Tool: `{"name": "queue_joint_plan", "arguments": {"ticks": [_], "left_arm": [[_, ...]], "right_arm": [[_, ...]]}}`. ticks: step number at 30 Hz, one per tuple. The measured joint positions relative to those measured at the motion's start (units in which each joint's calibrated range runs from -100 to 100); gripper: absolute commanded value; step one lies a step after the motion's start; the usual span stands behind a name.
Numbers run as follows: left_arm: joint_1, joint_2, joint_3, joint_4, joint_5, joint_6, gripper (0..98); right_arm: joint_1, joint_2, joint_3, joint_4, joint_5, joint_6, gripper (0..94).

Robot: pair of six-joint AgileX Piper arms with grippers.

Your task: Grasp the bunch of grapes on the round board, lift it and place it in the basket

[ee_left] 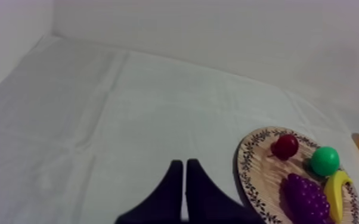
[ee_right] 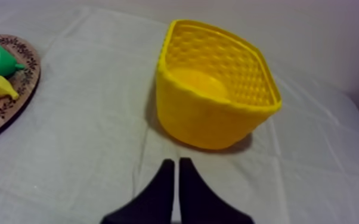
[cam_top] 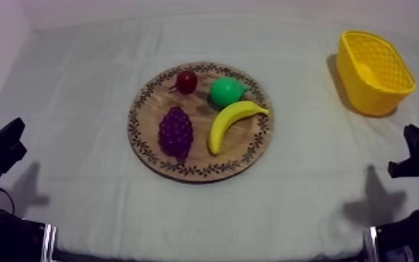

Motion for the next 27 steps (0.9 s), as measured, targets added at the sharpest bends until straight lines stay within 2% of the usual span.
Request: {"name": "queue_joint_plan", "arguments": {"ticks": [12,15,21,27], "left_arm": [[0.0,0.0,0.0,0.00,0.0,0.0,0.1],[0.0,0.0,0.0,0.00,0.0,0.0,0.1],[0.0,0.0,0.0,0.00,0.0,0.0,0.1],[0.0,0.0,0.0,0.00,0.0,0.0,0.1]], "right_arm": [[-3.3,6.4,-5.5,0.6,-0.2,2.5,0.4],[-5.0,11.1,-11.0,1.1,0.4,1.9,0.4],[-9.0,22.3,-23.9,1.1,3.6,3.3,0.4],[-13.3,34.2,-37.8,1.9,7.3,1.6,0.4]]}}
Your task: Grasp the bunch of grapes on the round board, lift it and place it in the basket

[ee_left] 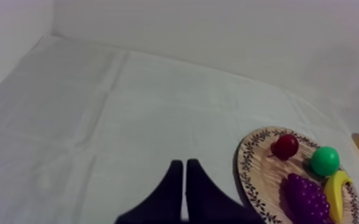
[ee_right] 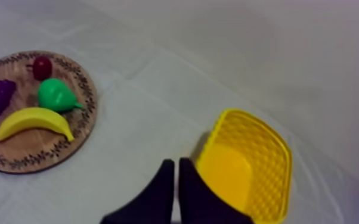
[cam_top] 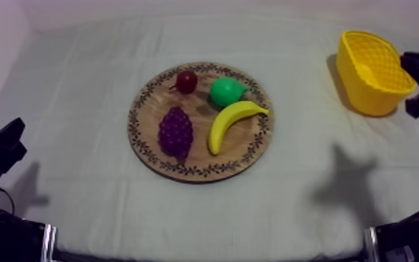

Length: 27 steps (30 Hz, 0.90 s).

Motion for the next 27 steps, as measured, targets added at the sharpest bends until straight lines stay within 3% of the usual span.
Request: {"name": "queue_joint_plan", "arguments": {"ticks": [15,27], "left_arm": [[0.0,0.0,0.0,0.00,0.0,0.0,0.1],[0.0,0.0,0.0,0.00,0.0,0.0,0.1]], "right_arm": [[-9.8,24.5,-29.7,0.2,13.8,-6.8,0.3],[-15.6,42.3,-52.5,1.0,29.9,-14.0,0.3]]}}
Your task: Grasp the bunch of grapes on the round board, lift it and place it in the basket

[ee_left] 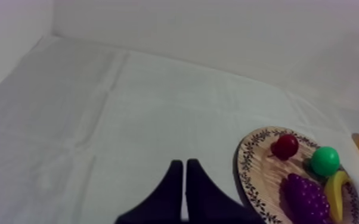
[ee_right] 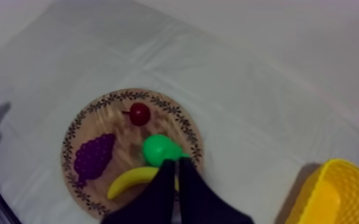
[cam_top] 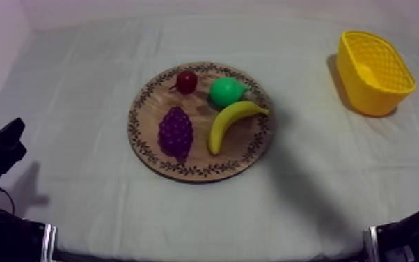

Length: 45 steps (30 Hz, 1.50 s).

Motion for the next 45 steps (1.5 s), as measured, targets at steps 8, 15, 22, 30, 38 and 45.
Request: {"name": "queue_joint_plan", "arguments": {"ticks": [8,15,22,30,38,45], "left_arm": [[0.0,0.0,0.0,0.00,0.0,0.0,0.1],[0.0,0.0,0.0,0.00,0.0,0.0,0.1],[0.0,0.0,0.0,0.00,0.0,0.0,0.1],[0.0,0.0,0.0,0.00,0.0,0.0,0.1],[0.0,0.0,0.0,0.00,0.0,0.0,0.1],[0.0,0.0,0.0,0.00,0.0,0.0,0.1]], "right_arm": [[-3.3,11.7,-14.9,0.2,10.3,-6.0,0.3],[-6.7,21.0,-25.3,-0.1,18.0,-11.8,0.2],[-8.8,28.8,-32.1,-0.2,23.7,-17.4,0.2],[-10.2,35.7,-35.1,0.1,26.9,-21.1,0.2],[-11.3,40.8,-33.8,-1.3,26.9,-23.5,0.2],[-11.9,43.3,-32.4,-2.9,27.1,-24.1,2.0]]}}
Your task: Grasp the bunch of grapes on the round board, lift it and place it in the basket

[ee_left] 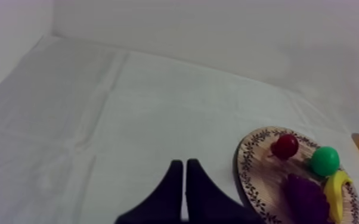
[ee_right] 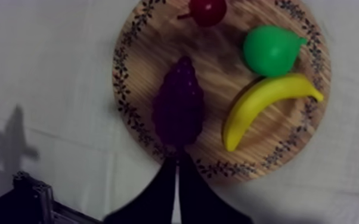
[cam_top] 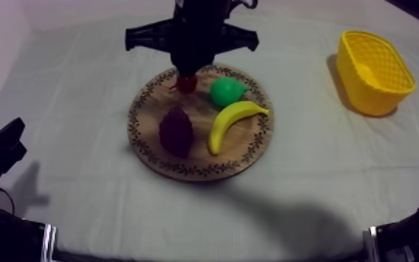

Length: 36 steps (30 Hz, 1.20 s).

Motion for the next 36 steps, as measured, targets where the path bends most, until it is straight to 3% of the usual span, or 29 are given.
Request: {"name": "queue_joint_plan", "arguments": {"ticks": [4,11,14,20,36], "left_arm": [[0.0,0.0,0.0,0.00,0.0,0.0,0.1],[0.0,0.0,0.0,0.00,0.0,0.0,0.1],[0.0,0.0,0.0,0.00,0.0,0.0,0.1],[0.0,0.0,0.0,0.00,0.0,0.0,0.1],[0.0,0.0,0.0,0.00,0.0,0.0,0.1]], "right_arm": [[0.0,0.8,0.4,-1.2,-0.1,0.0,19.2],[0.3,0.9,1.2,-2.6,0.0,0.4,74.2],[0.4,0.9,1.6,-3.4,0.1,0.9,86.1],[0.7,1.7,1.7,-4.2,-0.2,1.6,92.0],[0.6,8.5,3.5,-5.9,-4.3,2.8,92.9]]}}
